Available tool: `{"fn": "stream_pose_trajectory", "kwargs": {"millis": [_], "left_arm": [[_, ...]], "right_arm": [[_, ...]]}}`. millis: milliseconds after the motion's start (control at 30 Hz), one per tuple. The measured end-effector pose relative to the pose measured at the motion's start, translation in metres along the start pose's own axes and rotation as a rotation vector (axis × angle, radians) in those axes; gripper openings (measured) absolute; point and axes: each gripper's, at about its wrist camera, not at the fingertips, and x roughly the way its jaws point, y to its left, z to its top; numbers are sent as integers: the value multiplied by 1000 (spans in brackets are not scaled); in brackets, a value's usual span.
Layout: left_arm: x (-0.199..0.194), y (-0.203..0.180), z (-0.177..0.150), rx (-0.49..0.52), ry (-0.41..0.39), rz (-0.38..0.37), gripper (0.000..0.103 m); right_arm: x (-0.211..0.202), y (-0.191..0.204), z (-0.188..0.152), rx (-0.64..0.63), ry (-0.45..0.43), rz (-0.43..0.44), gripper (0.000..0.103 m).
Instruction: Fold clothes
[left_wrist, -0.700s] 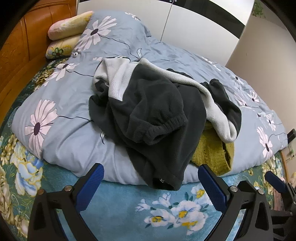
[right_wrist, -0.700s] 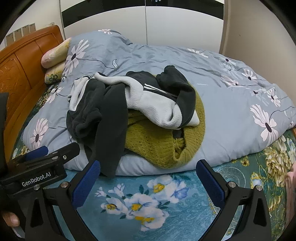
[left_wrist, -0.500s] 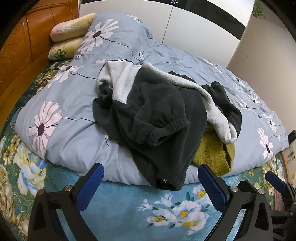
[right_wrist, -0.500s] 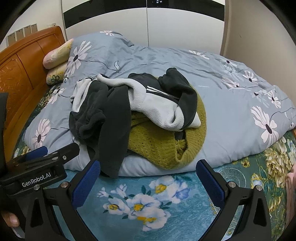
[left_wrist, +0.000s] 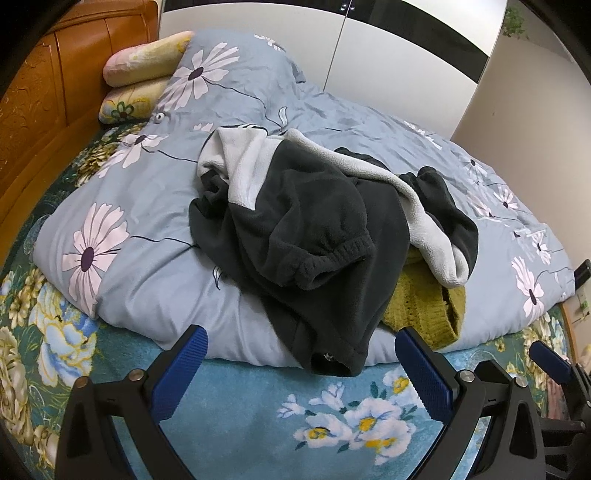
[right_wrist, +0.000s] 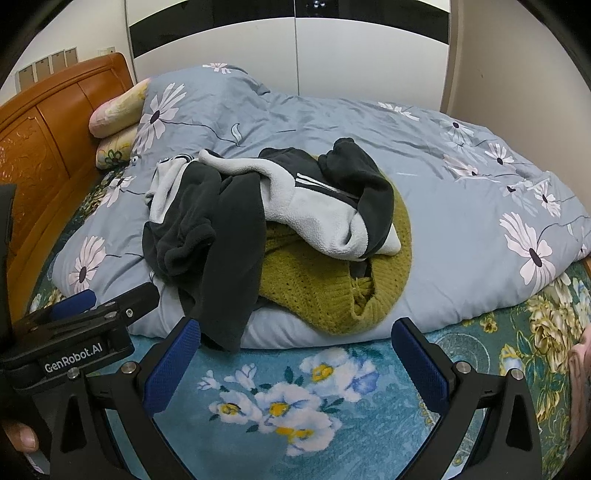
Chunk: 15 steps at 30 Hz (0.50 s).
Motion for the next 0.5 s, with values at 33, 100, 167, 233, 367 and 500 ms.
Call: {"fn": "stream_pose_trajectory", "kwargs": {"millis": [33, 100, 167, 233, 367, 500], "left_arm": [[-1, -1, 0, 6, -7, 3, 103], [-1, -1, 0, 10, -9, 0, 103], [-2, -2, 1, 12, -10, -3, 103], [-2, -3, 1, 15, -11, -6, 103], [-1, -4, 1, 11, -3, -11, 103], [0, -4, 2, 10, -1, -10, 103]], "right_arm": [[0, 1, 0, -2, 0, -1, 103], [-2, 1, -1, -6, -4, -6, 103], [-3, 1, -1, -6, -6, -8, 103], [-3, 1, -1, -3, -6, -7, 103], [-4, 0, -1, 2, -5, -6, 103], [-4, 0, -1, 5, -4, -4, 103]]}}
